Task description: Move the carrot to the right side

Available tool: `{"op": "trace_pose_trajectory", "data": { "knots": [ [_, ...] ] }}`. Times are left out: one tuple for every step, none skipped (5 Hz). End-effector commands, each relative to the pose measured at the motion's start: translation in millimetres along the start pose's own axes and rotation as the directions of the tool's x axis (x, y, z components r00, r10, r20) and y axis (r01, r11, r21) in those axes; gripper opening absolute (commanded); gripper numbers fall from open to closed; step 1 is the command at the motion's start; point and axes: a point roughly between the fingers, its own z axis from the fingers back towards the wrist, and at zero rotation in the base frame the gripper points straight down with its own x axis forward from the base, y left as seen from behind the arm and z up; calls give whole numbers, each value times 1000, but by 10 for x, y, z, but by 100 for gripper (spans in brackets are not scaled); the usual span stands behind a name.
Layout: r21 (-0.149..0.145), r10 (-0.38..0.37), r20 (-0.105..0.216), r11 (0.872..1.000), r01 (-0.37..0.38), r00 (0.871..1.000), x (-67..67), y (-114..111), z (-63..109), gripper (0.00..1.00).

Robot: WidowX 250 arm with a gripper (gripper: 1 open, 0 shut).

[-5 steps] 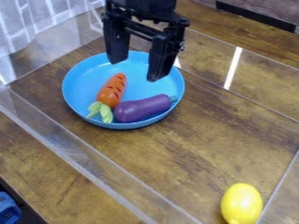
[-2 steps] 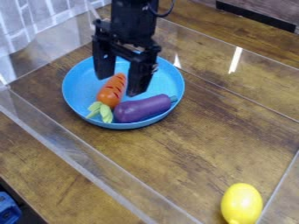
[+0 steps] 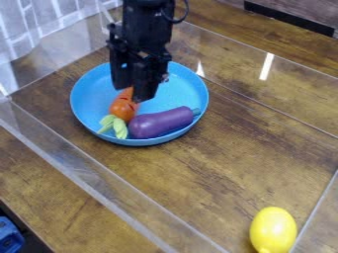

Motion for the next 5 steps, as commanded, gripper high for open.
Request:
{"op": "trace_pose_trajectory", "data": {
  "knots": [
    [11, -14, 47, 1000, 14, 999, 75, 32, 150, 0],
    [7, -18, 55, 1000, 17, 998, 87, 56, 152, 0],
    [2, 13, 60, 1000, -13, 998, -21, 146, 199, 100],
    [-2, 46, 63, 999, -46, 997, -129, 235, 248, 100],
    [1, 50, 72, 999, -50, 996, -227, 297, 277, 100]
  ]
}}
